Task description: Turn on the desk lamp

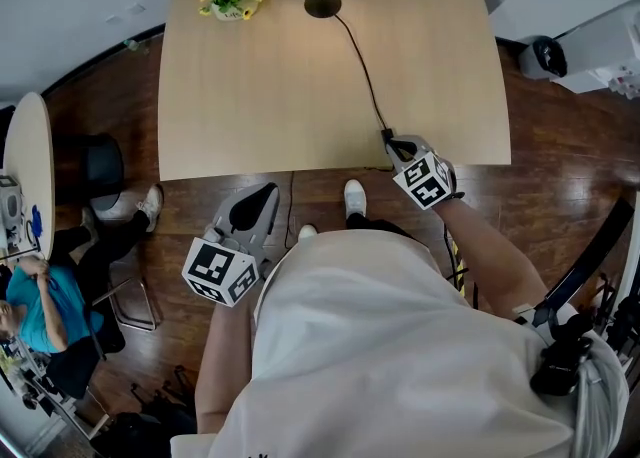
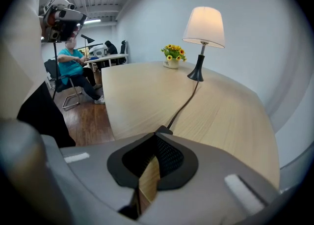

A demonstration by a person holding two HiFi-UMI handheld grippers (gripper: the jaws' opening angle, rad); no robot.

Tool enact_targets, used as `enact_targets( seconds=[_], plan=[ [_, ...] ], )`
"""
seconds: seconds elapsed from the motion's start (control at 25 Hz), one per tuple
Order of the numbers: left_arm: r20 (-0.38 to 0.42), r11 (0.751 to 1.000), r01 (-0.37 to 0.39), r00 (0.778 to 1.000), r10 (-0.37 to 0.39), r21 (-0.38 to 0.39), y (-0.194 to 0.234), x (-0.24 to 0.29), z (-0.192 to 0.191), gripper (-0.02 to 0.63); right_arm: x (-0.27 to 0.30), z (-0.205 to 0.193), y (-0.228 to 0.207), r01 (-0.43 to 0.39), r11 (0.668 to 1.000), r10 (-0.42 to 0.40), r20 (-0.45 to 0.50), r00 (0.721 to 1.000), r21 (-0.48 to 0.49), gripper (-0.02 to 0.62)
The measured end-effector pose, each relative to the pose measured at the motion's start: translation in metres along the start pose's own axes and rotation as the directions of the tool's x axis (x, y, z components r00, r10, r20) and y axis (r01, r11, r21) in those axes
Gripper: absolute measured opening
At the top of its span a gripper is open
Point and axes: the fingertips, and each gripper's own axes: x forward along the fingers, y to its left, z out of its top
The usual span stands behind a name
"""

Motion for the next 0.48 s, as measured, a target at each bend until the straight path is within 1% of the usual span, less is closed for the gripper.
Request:
enact_targets(
  seconds=[0.12,0.32,0.48],
  plan=[
    [0.006,1.000,0.002,1.000,-0.002,0.003,0.000,0.002,0.000,0.005,0.000,0.000,-0.002,-0.002,1.000,0.002,0.003,1.000,0.012,0.003],
    [0.006,1.000,0.013,1.000,-0.013,-0.007,0.001,0.005,-0.008,0.005,0.000,-0.009,0.001,-0.017,1.000,0.017,-0.020,1.000,0.014,0.003],
    [0.013,1.000,-0.015,1.000,0.015,-0.005,0.010,0.010,-0.007,0.005,0.013,-0.006,-0.006,-0.040,0.998,0.039,0.026,0.999,0.043,0.003]
  ],
)
